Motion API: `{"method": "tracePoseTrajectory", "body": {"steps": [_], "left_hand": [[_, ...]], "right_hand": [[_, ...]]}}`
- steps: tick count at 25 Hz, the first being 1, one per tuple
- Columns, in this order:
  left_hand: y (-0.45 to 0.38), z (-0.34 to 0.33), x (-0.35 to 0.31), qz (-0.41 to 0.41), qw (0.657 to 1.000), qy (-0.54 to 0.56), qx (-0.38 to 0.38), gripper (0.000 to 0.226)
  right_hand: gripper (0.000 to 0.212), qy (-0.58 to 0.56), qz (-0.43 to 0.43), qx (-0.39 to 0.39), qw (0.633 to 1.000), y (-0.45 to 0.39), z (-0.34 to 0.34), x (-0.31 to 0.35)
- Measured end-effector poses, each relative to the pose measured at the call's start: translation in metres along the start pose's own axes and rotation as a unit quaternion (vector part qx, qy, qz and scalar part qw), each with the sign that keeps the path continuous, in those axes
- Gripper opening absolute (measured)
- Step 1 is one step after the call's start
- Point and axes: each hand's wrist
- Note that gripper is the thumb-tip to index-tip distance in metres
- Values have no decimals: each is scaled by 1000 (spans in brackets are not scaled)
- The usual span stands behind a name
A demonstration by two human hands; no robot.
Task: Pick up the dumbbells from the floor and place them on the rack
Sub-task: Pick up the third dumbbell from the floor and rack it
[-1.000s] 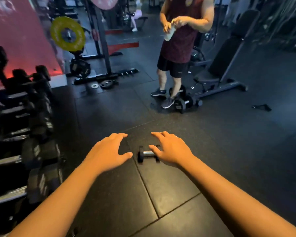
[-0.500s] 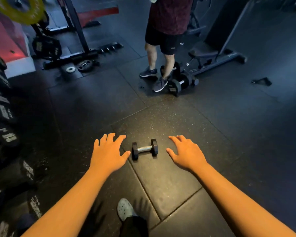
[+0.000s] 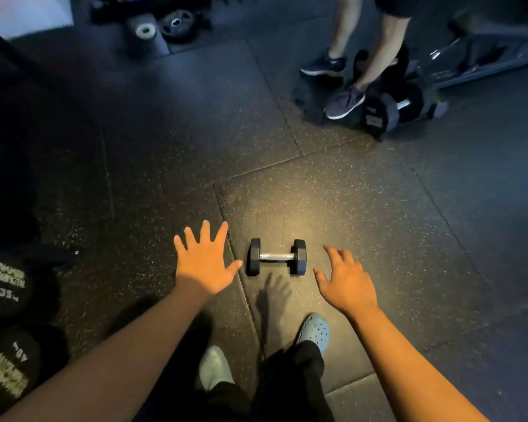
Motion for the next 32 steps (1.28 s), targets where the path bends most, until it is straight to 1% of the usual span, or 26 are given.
{"method": "tracePoseTrajectory", "body": {"steps": [3, 4, 6, 9, 12, 14, 16, 18, 19, 21, 23, 26, 29, 32], "left_hand": [[-63, -71, -25, 20, 999, 26, -21, 95], [-80, -101, -32, 38, 998, 39, -12, 95], [-105, -165, -42, 74, 995, 62, 30, 97], [-135, -251, -53, 99, 990, 77, 63, 99], [-160, -328, -61, 140, 978, 119, 102, 97], [-174, -367, -66, 171, 967, 145, 124, 98], [-183, -392, -74, 178, 964, 148, 134, 102], [-192, -417, -86, 190, 956, 168, 143, 105], [-192, -419, -91, 200, 953, 184, 133, 104], [-193, -424, -99, 224, 950, 197, 89, 90], [-194, -422, -101, 226, 950, 207, 63, 76], [-178, -402, -98, 241, 940, 231, 68, 72], [-155, -355, -87, 236, 937, 257, 23, 72], [-131, -278, -70, 229, 933, 278, -9, 73]], "right_hand": [[62, -5, -7, 16, 1000, -64, -67, -20], [62, -1, -8, 23, 1000, -84, -94, -26], [63, 7, -10, 38, 999, -117, -150, -37], [65, 22, -3, 44, 999, -158, -226, -54], [66, 25, -13, 59, 998, -194, -297, -66], [70, 15, -30, 78, 996, -212, -335, -71], [76, -11, -55, 93, 994, -225, -361, -73], [78, -49, -79, 76, 993, -237, -384, -75], [78, -66, -86, 50, 993, -237, -384, -75], [75, -83, -95, 11, 992, -238, -387, -75], [71, -85, -97, 8, 992, -238, -386, -73], [69, -82, -98, 19, 992, -227, -368, -66], [67, -87, -75, 6, 993, -208, -320, -49], [66, -89, -55, -1, 994, -183, -245, -20]]}}
Point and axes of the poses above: each hand's wrist, its own y-axis away from the middle knuckle, its own z-axis out of the back of the hand, x = y × z, and after that the axes turned 12 degrees about -x, right-handed
